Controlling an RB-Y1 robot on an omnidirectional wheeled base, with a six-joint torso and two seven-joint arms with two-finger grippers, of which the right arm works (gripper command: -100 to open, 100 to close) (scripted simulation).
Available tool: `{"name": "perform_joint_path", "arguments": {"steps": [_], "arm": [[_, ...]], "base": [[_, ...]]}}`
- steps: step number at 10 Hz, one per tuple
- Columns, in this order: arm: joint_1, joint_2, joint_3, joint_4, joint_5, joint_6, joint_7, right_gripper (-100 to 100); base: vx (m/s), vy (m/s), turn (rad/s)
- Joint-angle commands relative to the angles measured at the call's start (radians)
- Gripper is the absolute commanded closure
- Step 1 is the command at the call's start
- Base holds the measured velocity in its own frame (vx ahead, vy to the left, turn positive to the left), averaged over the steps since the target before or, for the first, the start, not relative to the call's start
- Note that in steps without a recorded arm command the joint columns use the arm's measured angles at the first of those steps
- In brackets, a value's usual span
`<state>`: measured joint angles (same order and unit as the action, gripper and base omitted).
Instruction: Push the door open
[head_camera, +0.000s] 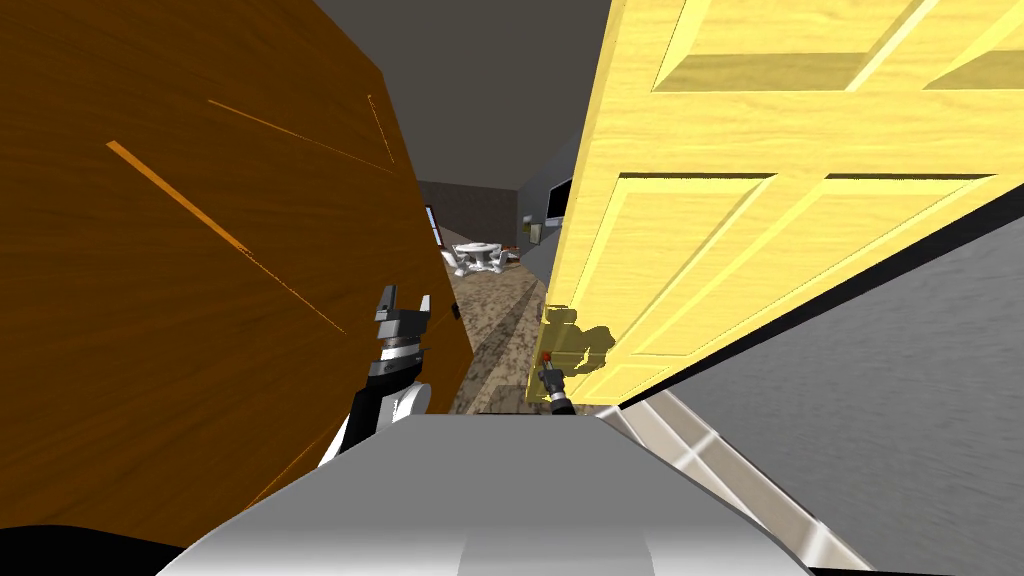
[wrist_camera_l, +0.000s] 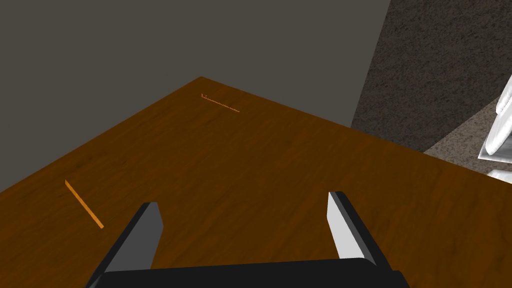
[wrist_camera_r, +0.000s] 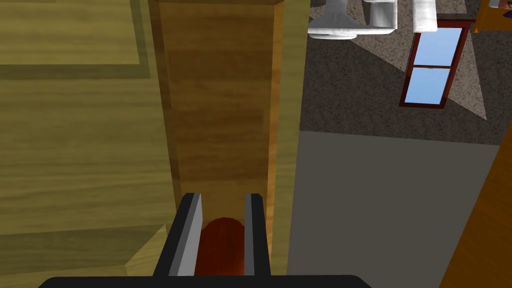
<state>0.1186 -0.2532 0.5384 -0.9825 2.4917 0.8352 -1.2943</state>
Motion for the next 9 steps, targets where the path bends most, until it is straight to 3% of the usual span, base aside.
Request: {"name": "perform_joint_path", "arguments": {"steps": [1,5,6,9], "arm": [[-0.021,0.003,-0.011,-0.003,0.001,0.034,0.000,100],[-0.021,0.003,-0.011,-0.003,0.001,0.034,0.000,100],[-0.004,0.014,-0.004,0.016,-0.006,0.017,-0.037,100],[-0.001,0.021,-0.010,0.015,-0.015,0.025,-0.073,100]], "base": [[0.000,0.000,0.000],[0.001,-0.001,0.003],[0.108,0.007,0.015],[0.131,0.008,-0.002]]}}
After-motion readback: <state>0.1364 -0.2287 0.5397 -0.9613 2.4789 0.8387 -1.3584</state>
